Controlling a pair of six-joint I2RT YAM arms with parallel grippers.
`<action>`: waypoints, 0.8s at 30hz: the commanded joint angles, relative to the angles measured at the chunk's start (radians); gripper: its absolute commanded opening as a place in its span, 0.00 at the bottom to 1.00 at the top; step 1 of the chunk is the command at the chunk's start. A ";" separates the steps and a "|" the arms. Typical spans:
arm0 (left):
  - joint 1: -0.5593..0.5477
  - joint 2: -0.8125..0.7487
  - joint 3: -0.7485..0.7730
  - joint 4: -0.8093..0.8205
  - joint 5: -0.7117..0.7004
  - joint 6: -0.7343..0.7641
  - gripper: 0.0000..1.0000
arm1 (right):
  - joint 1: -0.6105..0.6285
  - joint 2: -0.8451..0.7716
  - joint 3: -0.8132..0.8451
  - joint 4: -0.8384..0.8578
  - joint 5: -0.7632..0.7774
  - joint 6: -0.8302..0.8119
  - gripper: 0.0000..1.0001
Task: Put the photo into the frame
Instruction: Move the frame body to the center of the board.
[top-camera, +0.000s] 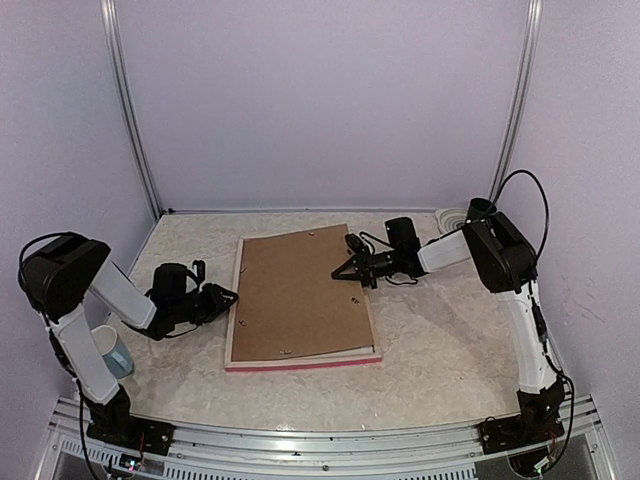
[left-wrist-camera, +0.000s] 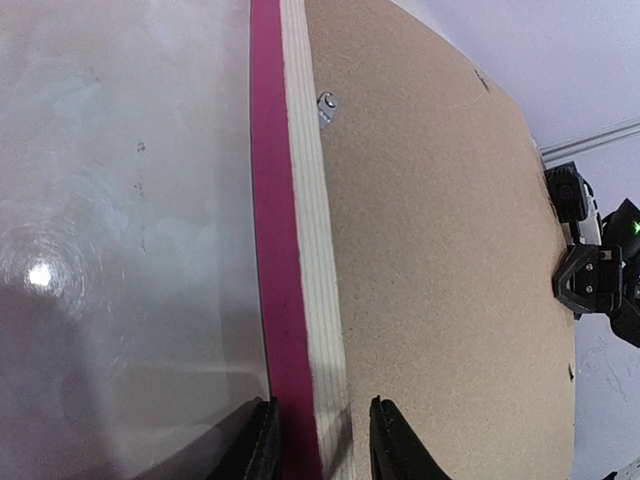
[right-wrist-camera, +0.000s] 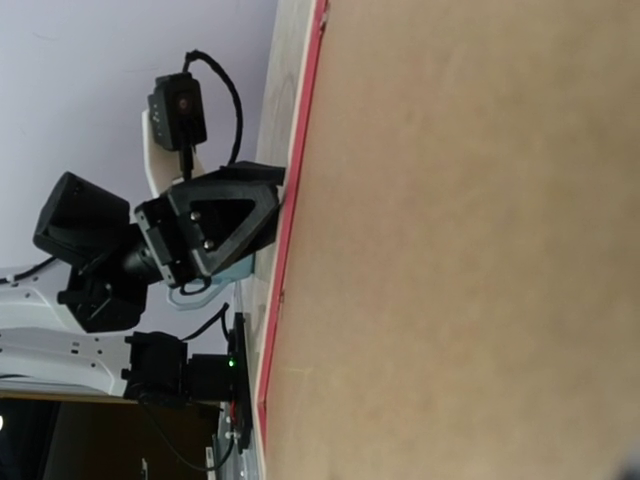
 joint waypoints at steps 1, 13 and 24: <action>-0.056 -0.053 -0.033 -0.006 0.016 -0.014 0.31 | 0.030 -0.066 -0.088 -0.021 0.005 -0.048 0.00; -0.177 -0.195 -0.152 -0.036 -0.114 -0.092 0.32 | 0.058 -0.247 -0.370 0.037 0.102 -0.073 0.00; -0.218 -0.243 -0.211 -0.053 -0.190 -0.136 0.35 | 0.073 -0.324 -0.444 -0.058 0.196 -0.151 0.15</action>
